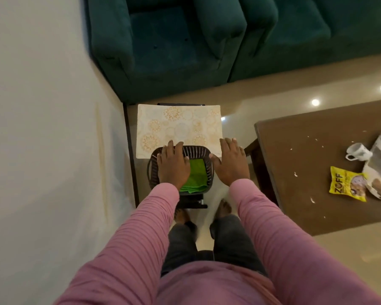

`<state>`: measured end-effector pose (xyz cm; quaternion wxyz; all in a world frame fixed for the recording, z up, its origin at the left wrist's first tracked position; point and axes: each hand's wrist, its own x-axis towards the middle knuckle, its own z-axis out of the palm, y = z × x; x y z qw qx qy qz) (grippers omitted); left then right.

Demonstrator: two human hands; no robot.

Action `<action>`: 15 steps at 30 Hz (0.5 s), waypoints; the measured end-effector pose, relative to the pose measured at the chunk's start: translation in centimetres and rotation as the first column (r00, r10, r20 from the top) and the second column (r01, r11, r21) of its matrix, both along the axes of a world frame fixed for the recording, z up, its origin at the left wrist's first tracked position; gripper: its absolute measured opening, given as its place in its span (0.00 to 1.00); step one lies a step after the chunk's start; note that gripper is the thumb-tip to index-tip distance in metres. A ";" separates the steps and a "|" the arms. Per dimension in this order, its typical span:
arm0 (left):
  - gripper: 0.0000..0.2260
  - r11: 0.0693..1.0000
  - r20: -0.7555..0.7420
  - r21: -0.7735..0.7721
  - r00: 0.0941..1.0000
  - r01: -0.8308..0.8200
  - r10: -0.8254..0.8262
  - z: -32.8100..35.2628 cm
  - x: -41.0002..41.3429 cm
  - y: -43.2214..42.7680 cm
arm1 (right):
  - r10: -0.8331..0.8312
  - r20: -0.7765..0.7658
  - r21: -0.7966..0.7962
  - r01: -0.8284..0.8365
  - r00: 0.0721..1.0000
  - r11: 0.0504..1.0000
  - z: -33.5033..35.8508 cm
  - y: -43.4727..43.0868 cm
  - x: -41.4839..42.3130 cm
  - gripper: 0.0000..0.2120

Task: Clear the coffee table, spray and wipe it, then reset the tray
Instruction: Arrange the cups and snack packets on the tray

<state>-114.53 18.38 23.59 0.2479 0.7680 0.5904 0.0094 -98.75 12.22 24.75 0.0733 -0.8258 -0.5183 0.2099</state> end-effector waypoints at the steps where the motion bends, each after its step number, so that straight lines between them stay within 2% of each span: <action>1: 0.22 1.000 -0.007 -0.003 1.000 0.010 -0.010 0.2 0.5 -0.9 | -0.009 0.005 0.004 0.009 1.000 1.000 0.4 -1.0 0.5 0.28; 7: 0.22 0.993 -0.020 0.029 0.993 0.116 -0.116 1.8 5.1 -5.5 | -0.052 0.016 0.029 0.052 0.999 0.998 1.5 -6.0 4.5 0.29; 15: 0.24 0.991 -0.028 0.083 0.994 0.107 -0.105 3.9 14.6 -14.0 | 0.008 0.017 0.082 -0.009 1.000 0.997 3.0 -14.4 12.5 0.29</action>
